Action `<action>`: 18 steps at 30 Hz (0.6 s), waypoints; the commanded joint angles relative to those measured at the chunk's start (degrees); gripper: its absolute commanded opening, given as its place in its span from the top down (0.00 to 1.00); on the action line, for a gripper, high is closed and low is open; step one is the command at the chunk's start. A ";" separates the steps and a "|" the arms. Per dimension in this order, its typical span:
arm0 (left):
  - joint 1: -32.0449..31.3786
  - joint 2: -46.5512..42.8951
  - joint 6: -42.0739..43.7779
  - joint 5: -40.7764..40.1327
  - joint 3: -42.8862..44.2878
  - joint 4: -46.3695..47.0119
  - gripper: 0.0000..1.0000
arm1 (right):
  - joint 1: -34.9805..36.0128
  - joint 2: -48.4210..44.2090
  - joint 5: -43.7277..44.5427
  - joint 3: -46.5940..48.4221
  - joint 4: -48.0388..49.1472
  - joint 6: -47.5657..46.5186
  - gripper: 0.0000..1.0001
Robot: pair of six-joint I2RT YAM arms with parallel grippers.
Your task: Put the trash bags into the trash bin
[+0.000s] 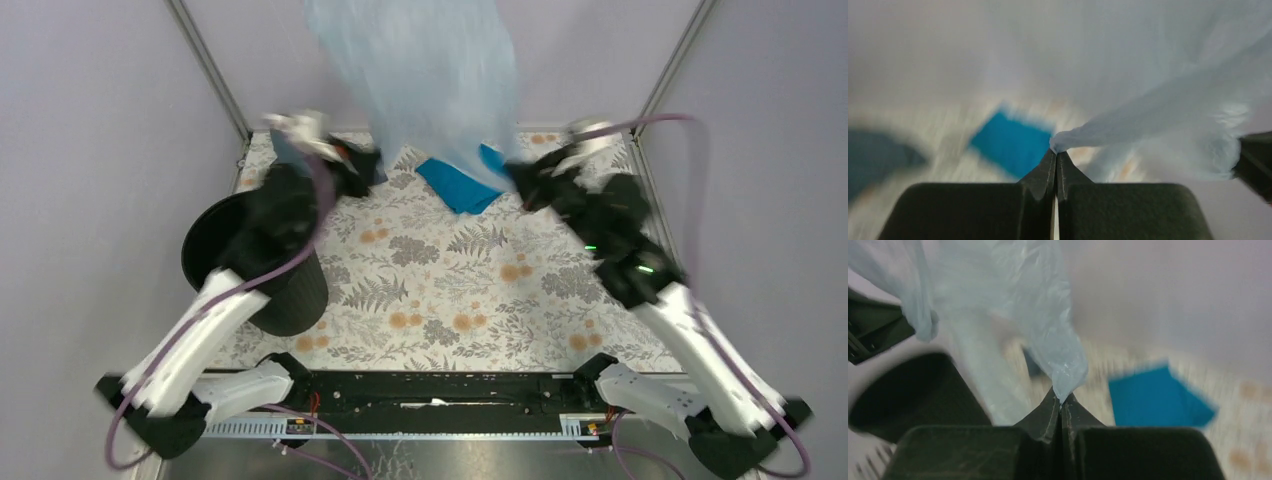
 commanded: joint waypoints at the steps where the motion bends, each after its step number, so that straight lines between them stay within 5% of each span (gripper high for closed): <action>1: 0.08 7.60 -3.51 -4.36 -21.18 -15.26 1.00 | 0.00 7.64 0.23 -25.73 -6.70 7.01 1.00; 4: 0.13 3.89 -1.10 -4.33 -19.33 -13.85 1.00 | 0.02 5.28 0.98 -24.98 -6.08 6.37 1.00; 11: -0.99 11.84 0.90 9.81 19.09 -14.09 1.00 | 0.00 16.09 -4.97 21.09 -20.92 0.28 1.00; 14: -1.76 8.55 -0.57 7.75 13.61 -7.47 1.00 | 0.00 12.14 -7.11 17.64 -15.82 2.29 1.00; 18: -1.40 7.40 -5.01 -5.73 -4.75 -12.66 1.00 | 0.04 6.02 -0.91 -3.35 -13.05 3.66 1.00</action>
